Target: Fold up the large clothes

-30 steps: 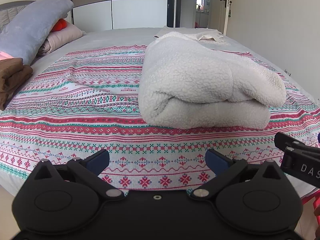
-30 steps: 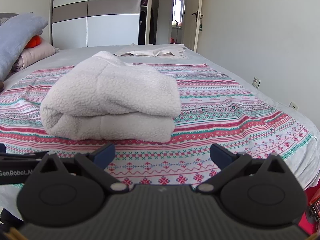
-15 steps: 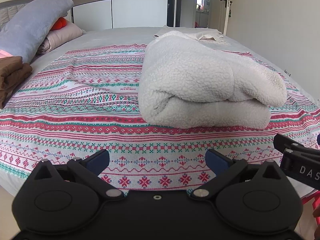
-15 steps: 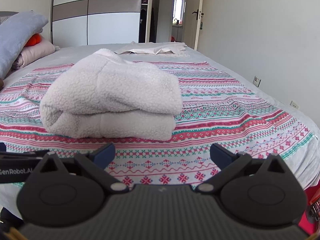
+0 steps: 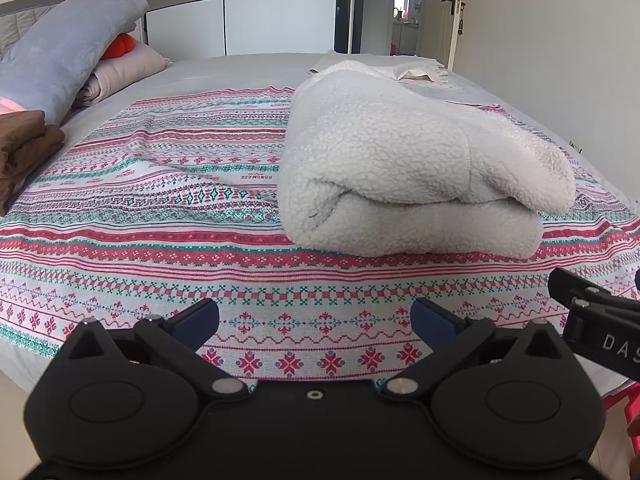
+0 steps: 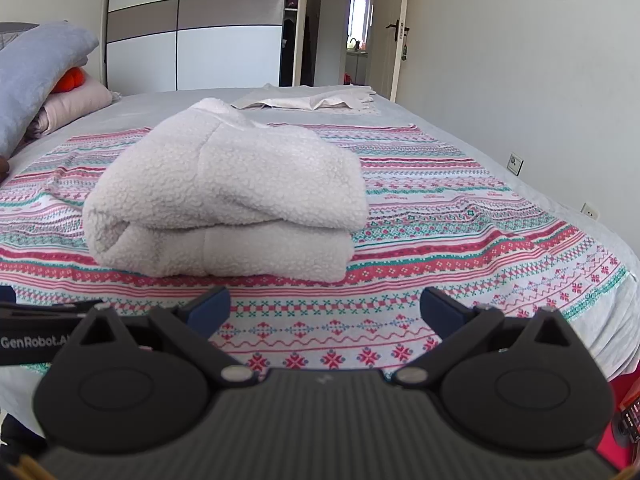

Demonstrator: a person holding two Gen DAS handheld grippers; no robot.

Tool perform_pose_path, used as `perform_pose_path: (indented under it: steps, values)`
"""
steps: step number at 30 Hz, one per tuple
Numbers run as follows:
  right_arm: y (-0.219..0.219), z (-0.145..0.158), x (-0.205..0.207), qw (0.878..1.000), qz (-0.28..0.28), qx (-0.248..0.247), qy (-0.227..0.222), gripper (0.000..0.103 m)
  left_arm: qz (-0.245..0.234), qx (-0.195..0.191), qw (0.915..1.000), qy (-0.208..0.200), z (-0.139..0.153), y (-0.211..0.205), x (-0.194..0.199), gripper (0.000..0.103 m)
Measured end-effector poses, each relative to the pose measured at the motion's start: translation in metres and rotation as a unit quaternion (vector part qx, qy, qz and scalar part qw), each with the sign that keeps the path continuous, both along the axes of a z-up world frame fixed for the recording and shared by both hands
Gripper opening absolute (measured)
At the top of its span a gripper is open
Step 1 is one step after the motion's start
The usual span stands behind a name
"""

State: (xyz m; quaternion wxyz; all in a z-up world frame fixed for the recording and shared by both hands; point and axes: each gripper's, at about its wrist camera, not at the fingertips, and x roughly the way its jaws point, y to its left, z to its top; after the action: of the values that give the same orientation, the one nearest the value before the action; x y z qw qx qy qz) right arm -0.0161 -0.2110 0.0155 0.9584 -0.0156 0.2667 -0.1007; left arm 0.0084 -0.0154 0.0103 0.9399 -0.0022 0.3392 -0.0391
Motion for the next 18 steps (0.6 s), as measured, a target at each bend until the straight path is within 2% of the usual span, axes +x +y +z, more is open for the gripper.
perform_pose_path:
  steps: [18]
  values:
    - [0.0017, -0.001, 0.0004, 1.0, 0.002, 0.0, 0.002, 0.103, 0.001, 0.0, 1.0, 0.001, -0.0013, 0.0015, 0.0007, 0.103]
